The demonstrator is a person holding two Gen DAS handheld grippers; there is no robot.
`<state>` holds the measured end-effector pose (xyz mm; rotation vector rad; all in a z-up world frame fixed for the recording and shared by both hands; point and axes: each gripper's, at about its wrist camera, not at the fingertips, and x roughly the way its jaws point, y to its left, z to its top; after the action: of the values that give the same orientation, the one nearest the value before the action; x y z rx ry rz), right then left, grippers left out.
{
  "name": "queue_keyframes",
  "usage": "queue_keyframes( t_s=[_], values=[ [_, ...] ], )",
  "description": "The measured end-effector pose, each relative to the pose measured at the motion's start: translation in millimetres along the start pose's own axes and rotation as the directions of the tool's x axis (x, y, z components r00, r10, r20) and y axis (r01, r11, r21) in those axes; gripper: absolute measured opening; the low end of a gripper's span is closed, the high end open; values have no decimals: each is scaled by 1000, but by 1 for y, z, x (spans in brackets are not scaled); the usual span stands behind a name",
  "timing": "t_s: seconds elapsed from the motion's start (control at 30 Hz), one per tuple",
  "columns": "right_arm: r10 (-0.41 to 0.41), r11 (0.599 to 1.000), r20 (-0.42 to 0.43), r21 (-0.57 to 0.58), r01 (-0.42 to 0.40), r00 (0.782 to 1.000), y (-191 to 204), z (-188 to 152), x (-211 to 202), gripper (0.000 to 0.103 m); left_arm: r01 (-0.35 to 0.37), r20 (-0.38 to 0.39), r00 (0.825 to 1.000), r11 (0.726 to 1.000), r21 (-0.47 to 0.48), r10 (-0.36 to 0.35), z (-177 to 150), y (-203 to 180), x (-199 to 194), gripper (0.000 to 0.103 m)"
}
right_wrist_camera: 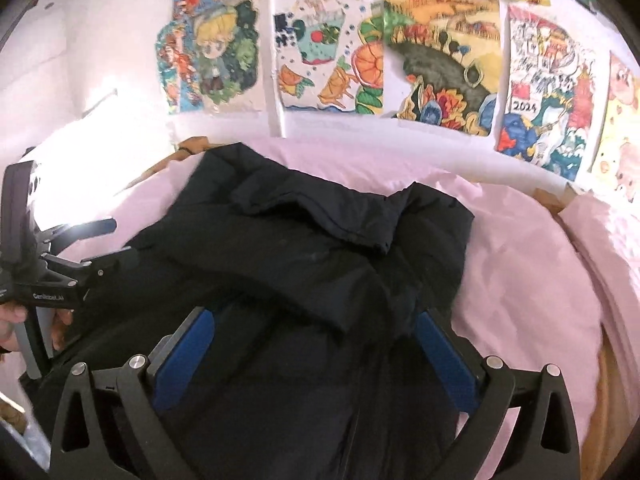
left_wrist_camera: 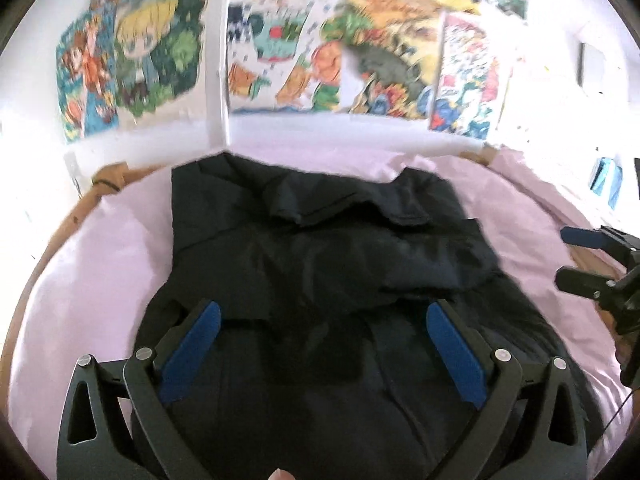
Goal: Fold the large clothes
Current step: 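Open both grippers and release the jacket fabric, then raise both open grippers above the flattened black jacket, then lower both grippers to the jacket hem by the drawstring and grasp it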
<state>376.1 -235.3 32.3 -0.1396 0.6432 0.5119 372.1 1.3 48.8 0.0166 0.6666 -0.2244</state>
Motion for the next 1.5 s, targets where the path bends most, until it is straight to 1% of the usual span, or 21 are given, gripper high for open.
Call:
queue_keyframes(
  t_s=[0.07, 0.1, 0.23, 0.4, 0.5, 0.63, 0.8, 0.9, 0.97, 1.13, 1.23, 1.33, 1.4, 1.5],
  values=[
    [-4, 1000, 4, -14, 4, 1000, 10, -6, -20, 103, 18, 12, 1000, 1000, 12, -19, -5, -11, -24, 101],
    [-7, 1000, 3, -20, 7, 1000, 15, -10, -30, 103, 16, 18, 1000, 1000, 25, -16, -8, -19, -38, 101],
    [16, 1000, -12, -24, -17, 1000, 40, -26, -67, 103, 32, 27, 999, 997, 67, -34, -21, -40, -80, 101],
    [4, 999, -32, -44, -5, 999, 67, -41, -95, 103, 68, 17, 997, 995, 78, -69, -39, -51, -116, 101],
    [3, 999, -40, -47, -5, 999, 81, -52, -111, 103, 56, 22, 998, 992, 115, -59, -53, -55, -133, 101],
    [-11, 997, -45, -75, 7, 999, 95, -70, -128, 103, 15, 52, 998, 985, 172, -24, -73, -51, -149, 101],
    [-49, 992, -30, -118, 45, 998, 96, -92, -138, 103, 13, 71, 997, 986, 167, -25, -89, -31, -160, 101],
    [-68, 984, -44, -167, 60, 997, 93, -102, -137, 103, 10, 80, 996, 980, 199, -27, -96, -19, -166, 101],
    [-69, 982, -62, -177, 57, 996, 89, -107, -134, 103, 29, 62, 997, 975, 220, -44, -101, -12, -165, 101],
    [-59, 984, -124, -177, 36, 991, 79, -119, -122, 103, 57, 1, 998, 962, 269, -60, -117, -2, -157, 101],
    [-49, 979, -178, -202, 12, 983, 81, -127, -111, 103, 77, -56, 997, 935, 346, -61, -131, -11, -146, 101],
    [-34, 966, -230, -256, -27, 973, 93, -137, -100, 103, 126, -119, 989, 895, 428, -82, -148, -28, -136, 101],
    [-29, 952, -264, -300, -53, 964, 102, -144, -94, 103, 184, -176, 978, 859, 477, -111, -160, -37, -131, 101],
    [-45, 920, -341, -380, -94, 939, 112, -161, -83, 103, 290, -276, 947, 807, 515, -164, -178, -47, -125, 101]
  ],
)
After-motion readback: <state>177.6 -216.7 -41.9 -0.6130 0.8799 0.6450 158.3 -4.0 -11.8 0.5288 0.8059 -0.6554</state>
